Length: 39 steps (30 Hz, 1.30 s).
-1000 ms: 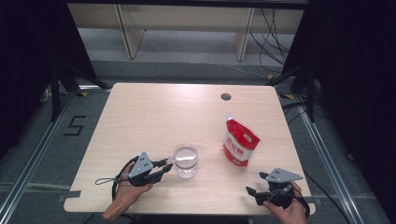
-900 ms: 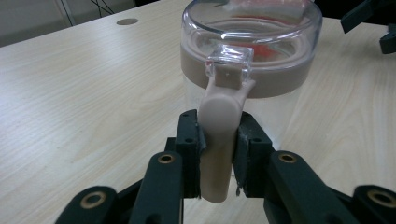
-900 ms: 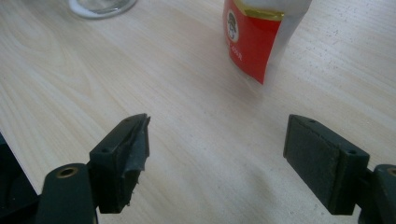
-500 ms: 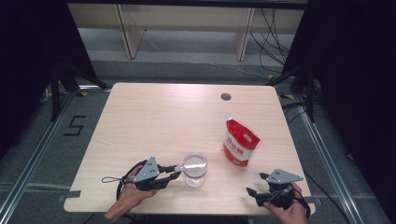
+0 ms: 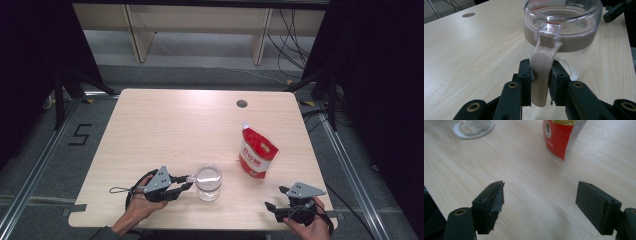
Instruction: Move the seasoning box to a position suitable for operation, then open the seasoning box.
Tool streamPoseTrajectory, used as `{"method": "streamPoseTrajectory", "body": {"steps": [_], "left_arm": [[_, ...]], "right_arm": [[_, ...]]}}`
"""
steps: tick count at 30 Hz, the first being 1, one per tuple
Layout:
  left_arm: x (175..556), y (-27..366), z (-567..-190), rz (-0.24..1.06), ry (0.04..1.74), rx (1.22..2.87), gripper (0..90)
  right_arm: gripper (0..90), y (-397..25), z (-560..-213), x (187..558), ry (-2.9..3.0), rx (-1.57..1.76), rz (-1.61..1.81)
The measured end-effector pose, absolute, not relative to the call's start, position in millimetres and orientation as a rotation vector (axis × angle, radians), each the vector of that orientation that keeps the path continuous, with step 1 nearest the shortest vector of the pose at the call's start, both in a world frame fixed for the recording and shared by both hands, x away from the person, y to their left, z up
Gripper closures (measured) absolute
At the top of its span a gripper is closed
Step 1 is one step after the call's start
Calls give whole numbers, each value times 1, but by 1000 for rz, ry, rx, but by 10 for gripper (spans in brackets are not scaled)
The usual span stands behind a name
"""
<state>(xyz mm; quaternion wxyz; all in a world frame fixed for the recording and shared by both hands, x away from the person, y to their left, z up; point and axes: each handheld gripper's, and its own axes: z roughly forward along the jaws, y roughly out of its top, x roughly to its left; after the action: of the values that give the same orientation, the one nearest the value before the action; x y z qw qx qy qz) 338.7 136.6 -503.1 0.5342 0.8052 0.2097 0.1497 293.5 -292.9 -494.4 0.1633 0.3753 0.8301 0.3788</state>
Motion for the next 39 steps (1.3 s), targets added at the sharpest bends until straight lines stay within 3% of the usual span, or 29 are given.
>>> {"method": "streamPoseTrajectory", "body": {"steps": [9,11,12,13,15,21,33,39], "left_arm": [[336,138,-502,351,515,1920,730],[336,137,-502,349,519,1934,637],[336,138,-500,328,511,1947,637],[335,138,-500,326,521,1942,541],[335,140,-498,332,546,1932,457],[330,144,-489,321,631,1915,328],[322,145,-474,247,657,1862,313],[320,148,-468,256,647,1850,438]], "right_arm": [[236,-294,-495,294,2366,1076,1076],[236,-294,-495,295,2368,1063,1073],[236,-294,-495,295,2368,1064,1072],[236,-294,-495,295,2372,1066,1076],[236,-294,-494,295,2378,1060,1070],[236,-291,-493,294,2389,1048,1067],[248,-291,-494,294,2386,1047,1081],[268,-288,-493,293,2397,1008,1077]]}}
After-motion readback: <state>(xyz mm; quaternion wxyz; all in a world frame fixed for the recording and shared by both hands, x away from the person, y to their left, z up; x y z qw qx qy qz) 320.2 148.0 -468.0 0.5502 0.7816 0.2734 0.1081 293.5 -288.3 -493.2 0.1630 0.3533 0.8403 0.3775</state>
